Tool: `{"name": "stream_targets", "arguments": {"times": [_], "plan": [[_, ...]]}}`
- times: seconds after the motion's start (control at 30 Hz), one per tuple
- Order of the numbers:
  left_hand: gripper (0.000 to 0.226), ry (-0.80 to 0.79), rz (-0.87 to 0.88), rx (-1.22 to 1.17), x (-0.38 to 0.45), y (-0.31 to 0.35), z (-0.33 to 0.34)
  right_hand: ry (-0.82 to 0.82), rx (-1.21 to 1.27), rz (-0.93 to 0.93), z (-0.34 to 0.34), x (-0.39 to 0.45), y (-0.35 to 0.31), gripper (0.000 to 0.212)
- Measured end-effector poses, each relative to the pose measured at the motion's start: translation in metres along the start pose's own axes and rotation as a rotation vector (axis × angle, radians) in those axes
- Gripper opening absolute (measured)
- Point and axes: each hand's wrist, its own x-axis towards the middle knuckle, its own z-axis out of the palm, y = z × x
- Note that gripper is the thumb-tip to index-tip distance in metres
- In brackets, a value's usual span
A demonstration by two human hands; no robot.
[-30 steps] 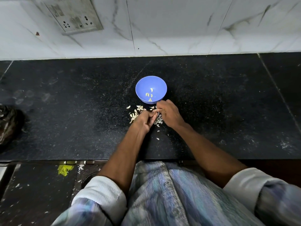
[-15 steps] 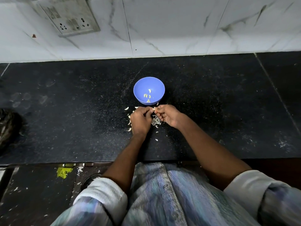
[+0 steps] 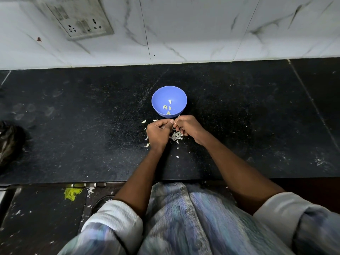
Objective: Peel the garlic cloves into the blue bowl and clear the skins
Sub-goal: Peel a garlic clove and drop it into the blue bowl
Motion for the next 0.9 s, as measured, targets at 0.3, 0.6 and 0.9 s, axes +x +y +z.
{"name": "stream_targets", "arguments": {"times": [0.3, 0.6, 0.9], "plan": [[0.011, 0.007, -0.365, -0.357, 0.002, 0.003, 0.006, 0.072, -0.094, -0.146, 0.004, 0.002, 0.006, 0.023], [0.018, -0.025, -0.421, -0.405, -0.001, 0.000, 0.009, 0.017, 0.074, -0.036, 0.005, 0.001, 0.007, 0.029], [0.013, -0.124, -0.592, -0.574, -0.005, 0.016, 0.006, 0.016, -0.018, -0.109, 0.003, 0.001, 0.010, 0.026]]}}
